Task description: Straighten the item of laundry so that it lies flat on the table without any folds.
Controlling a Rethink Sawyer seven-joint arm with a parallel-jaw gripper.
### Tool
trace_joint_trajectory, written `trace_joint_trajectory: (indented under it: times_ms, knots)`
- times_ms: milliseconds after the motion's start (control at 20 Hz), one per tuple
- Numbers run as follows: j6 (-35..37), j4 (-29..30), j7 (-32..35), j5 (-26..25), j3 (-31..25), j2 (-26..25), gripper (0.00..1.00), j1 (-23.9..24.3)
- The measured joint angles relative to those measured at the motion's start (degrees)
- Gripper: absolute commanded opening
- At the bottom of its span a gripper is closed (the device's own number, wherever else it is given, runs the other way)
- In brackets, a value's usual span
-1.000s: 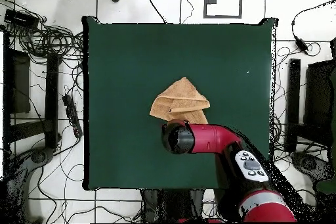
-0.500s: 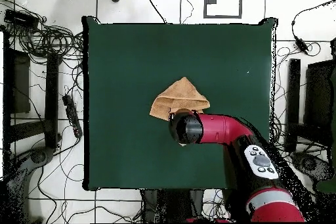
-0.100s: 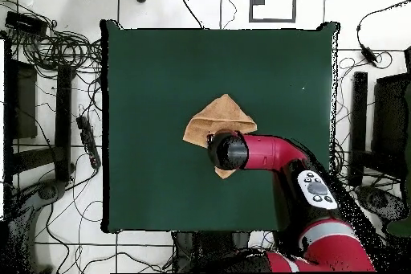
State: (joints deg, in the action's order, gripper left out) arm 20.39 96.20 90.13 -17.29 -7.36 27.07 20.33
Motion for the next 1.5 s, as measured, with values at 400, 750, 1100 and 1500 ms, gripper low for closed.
trace_joint_trajectory:
  times_ms: [400, 750, 1100, 1500]
  knots:
    - [-0.93, -0.16, 0.0, -0.01, 0.01, -0.42, 1.0, -0.15]
    - [-1.3, -0.09, 0.0, -0.02, 0.02, -0.45, 1.0, -0.18]
    - [-2.54, -0.09, 0.0, -0.02, 0.02, -0.45, 0.0, -0.35]
    - [-2.57, -0.1, 0.0, -0.01, 0.02, -0.45, 0.0, -0.39]
